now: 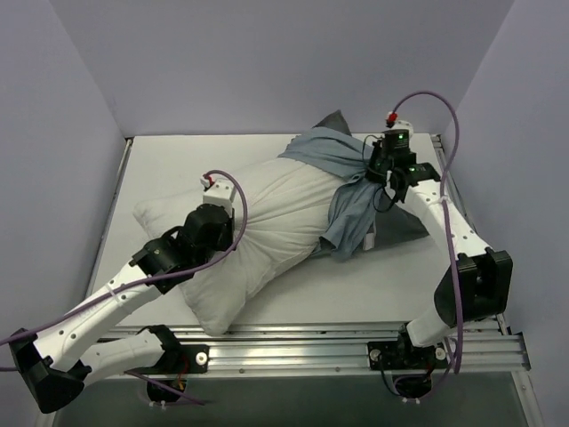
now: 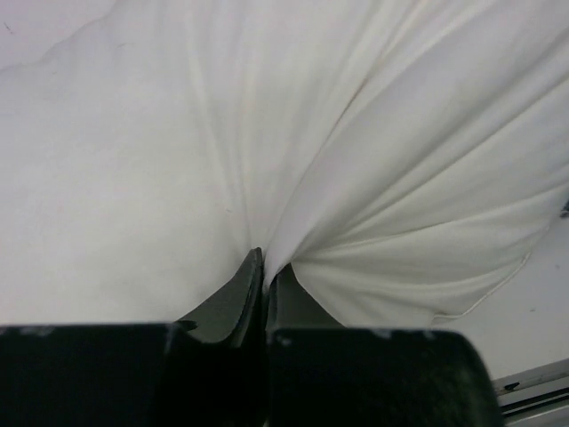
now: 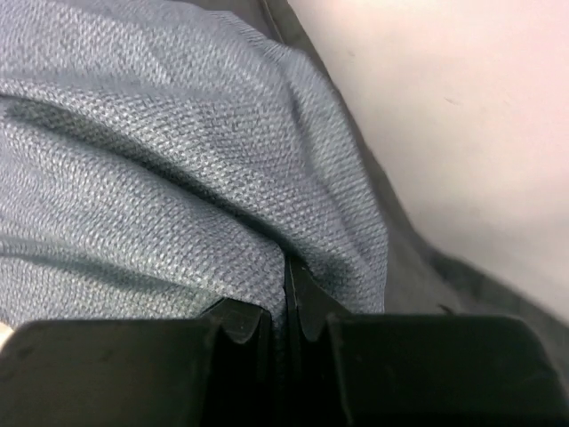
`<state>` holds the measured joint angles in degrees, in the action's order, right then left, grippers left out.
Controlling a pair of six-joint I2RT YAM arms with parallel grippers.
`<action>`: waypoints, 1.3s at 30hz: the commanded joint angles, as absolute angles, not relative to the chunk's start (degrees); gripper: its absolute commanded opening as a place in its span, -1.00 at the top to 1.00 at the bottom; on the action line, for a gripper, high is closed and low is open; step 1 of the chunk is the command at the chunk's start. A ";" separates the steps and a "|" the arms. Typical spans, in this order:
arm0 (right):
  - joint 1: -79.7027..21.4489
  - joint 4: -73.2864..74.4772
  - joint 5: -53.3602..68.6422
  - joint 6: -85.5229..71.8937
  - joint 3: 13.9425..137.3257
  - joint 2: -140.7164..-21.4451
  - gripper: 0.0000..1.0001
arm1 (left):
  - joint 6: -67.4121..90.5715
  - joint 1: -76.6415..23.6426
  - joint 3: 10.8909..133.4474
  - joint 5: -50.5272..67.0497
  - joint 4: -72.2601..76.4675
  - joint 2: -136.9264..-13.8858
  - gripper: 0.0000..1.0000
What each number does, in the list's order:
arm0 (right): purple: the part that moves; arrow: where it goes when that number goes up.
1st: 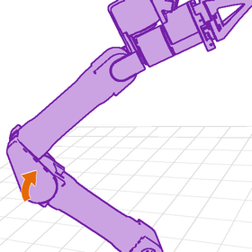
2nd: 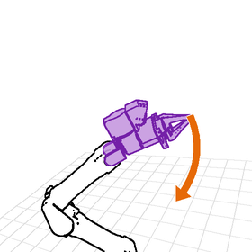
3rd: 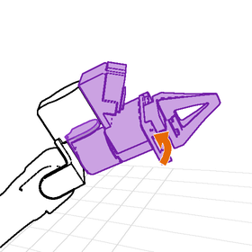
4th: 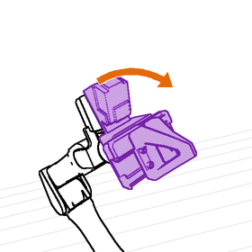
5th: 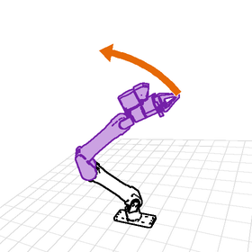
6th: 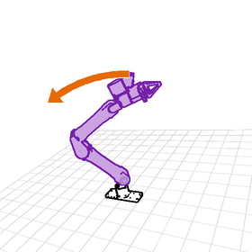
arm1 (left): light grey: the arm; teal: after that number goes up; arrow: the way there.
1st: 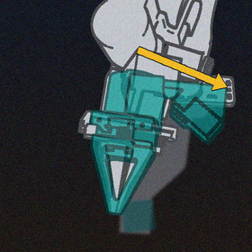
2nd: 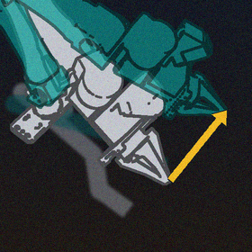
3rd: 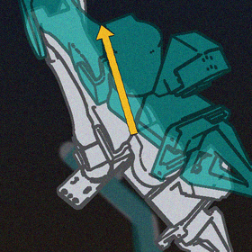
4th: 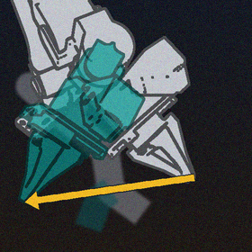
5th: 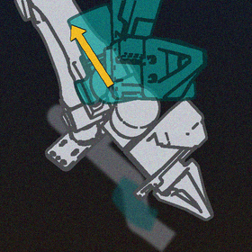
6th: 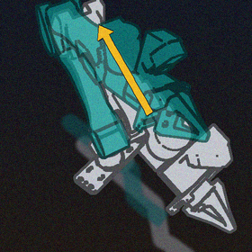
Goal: Remove the pillowcase from the pillow
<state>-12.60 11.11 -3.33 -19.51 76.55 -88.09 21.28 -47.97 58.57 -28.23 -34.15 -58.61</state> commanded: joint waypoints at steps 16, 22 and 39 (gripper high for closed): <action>-22.21 3.62 3.69 -16.96 74.19 -81.83 1.00 | 10.73 -35.42 57.49 -8.28 -33.33 -50.80 0.73; -26.89 3.08 1.50 -15.03 72.51 -83.58 1.00 | 5.11 -45.86 58.53 -9.65 -30.85 -52.12 -0.73; -29.88 3.43 0.18 -14.59 73.83 -85.70 1.00 | -1.41 -52.82 60.56 -21.96 -19.69 -75.40 -0.88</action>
